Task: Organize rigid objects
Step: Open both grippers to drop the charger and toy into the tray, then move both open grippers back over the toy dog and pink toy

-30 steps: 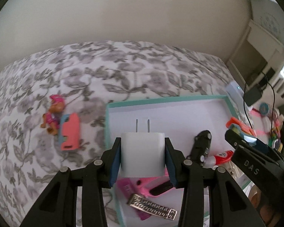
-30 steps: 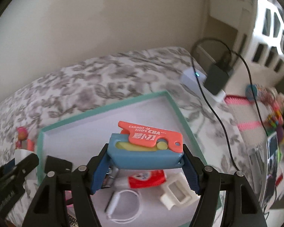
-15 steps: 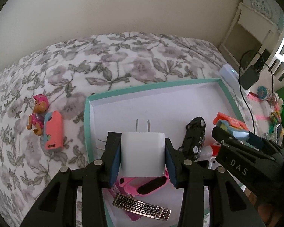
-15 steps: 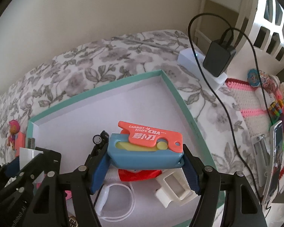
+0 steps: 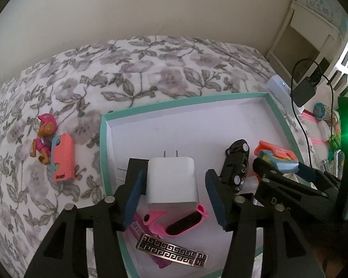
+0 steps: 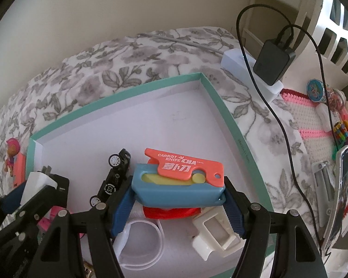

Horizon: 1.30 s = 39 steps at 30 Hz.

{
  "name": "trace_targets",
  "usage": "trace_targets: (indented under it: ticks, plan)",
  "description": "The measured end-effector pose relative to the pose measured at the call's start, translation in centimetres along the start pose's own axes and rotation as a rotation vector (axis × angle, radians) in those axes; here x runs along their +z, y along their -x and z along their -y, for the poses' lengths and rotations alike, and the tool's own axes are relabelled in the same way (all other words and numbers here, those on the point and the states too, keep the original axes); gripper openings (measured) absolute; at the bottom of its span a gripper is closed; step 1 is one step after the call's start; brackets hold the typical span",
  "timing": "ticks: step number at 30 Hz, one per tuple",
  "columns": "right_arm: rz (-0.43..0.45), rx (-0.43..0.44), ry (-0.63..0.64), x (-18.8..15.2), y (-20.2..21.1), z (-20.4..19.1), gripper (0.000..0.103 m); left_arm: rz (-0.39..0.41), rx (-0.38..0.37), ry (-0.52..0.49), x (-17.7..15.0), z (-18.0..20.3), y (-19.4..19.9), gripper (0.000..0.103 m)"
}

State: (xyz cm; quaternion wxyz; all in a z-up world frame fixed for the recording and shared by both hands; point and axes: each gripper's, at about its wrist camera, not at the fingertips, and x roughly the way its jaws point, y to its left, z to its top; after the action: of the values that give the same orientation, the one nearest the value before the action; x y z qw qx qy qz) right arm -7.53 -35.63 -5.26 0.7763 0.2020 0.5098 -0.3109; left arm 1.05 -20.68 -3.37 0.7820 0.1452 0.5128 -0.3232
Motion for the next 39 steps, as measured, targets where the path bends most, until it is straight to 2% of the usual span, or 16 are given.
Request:
trace_targets:
  ticks: [14, 19, 25, 29, 39]
  plan:
    - [-0.009, -0.013, -0.006, 0.0, -0.1, 0.1, 0.075, 0.019, 0.0, 0.066, 0.7, -2.2, 1.8, 0.06]
    - [0.039, -0.007, -0.029, 0.6, 1.5, 0.4, 0.076, 0.035, 0.014, 0.115, 1.0, -3.7, 2.8, 0.06]
    - [0.134, 0.036, -0.019, 1.3, 4.8, -0.4, 0.076, 0.06, 0.084, 0.182, 1.0, -6.7, 3.9, 0.06]
    - [0.155, 0.063, 0.008, 1.3, 5.7, -2.1, 0.076, 0.051, 0.142, 0.241, 0.8, -9.4, 4.1, 0.064]
    - [0.102, 0.145, 0.154, -0.8, 4.5, -8.4, 0.076, 0.01, 0.214, 0.45, -1.2, -17.1, 4.2, 0.065]
